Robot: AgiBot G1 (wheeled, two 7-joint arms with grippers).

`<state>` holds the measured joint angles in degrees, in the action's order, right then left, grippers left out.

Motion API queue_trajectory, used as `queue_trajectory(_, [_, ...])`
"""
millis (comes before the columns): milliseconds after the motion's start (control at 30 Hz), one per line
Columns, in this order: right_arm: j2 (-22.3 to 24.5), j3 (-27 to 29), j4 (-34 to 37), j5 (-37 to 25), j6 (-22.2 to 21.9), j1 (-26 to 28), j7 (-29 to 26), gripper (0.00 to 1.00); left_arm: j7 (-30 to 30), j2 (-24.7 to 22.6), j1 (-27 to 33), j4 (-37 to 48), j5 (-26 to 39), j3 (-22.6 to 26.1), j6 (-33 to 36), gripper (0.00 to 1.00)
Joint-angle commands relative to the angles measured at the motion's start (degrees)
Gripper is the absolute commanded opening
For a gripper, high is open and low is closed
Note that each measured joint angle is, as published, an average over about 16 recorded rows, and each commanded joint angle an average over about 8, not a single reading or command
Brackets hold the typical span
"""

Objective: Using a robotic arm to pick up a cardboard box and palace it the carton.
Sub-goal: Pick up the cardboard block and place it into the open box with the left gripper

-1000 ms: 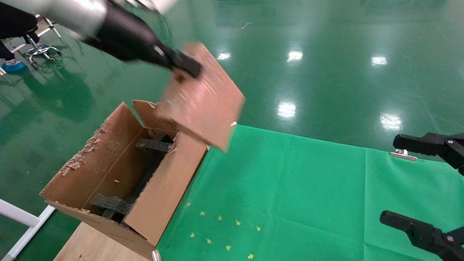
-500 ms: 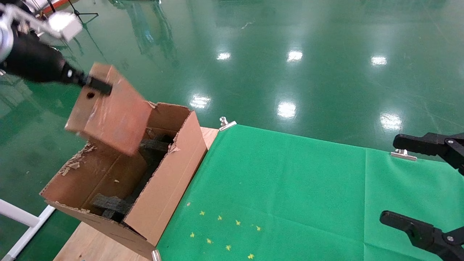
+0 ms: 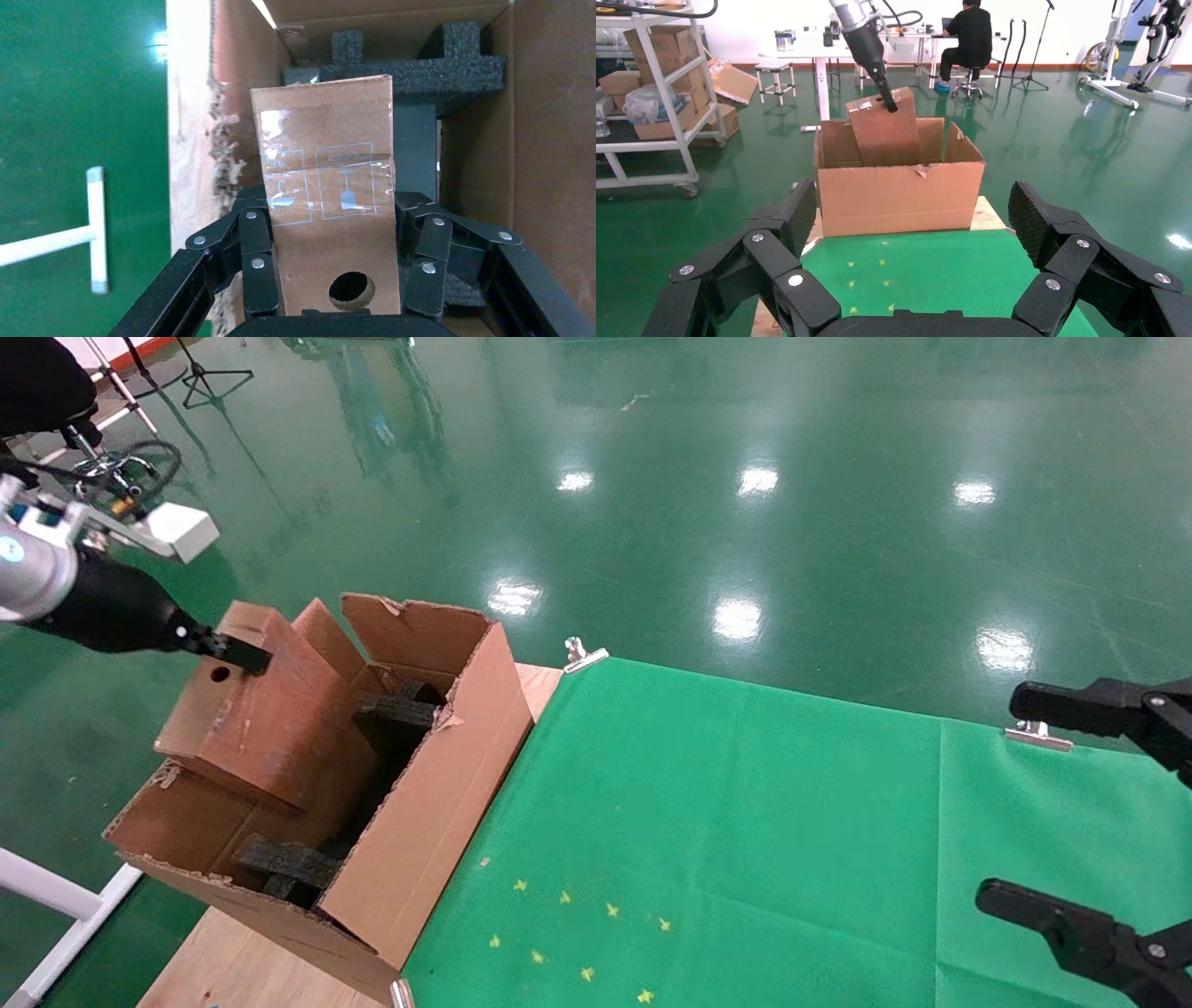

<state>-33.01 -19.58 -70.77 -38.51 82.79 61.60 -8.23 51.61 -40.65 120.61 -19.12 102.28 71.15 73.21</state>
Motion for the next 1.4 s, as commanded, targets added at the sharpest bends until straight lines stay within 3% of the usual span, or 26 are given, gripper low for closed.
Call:
queue_trajectory(33, [0.0, 0.0, 0.0, 0.0, 0.0, 0.0, 0.0, 1.0, -2.8, -0.5, -1.1, 3.1, -1.0, -0.4, -1.1, 0.0])
queue_trajectory(467, [0.0, 0.0, 0.0, 0.0, 0.0, 0.0, 0.0, 1.0, -10.8, -3.3, -7.7, 13.5, -1.9, -1.2, -15.7, 0.0])
queue_trajectory(1267, [0.0, 0.0, 0.0, 0.0, 0.0, 0.0, 0.0, 1.0, -14.4, -4.8, -17.0, 18.6, -7.8, -5.0, -16.1, 0.0])
queue_trajectory(1300, [0.0, 0.0, 0.0, 0.0, 0.0, 0.0, 0.0, 1.0, -14.4, -4.8, -17.1, 18.6, -8.0, -5.1, -16.1, 0.04])
queue_trajectory(1400, [0.0, 0.0, 0.0, 0.0, 0.0, 0.0, 0.0, 1.0, -14.4, -4.9, -17.4, 18.8, -8.3, -5.3, -16.0, 0.42])
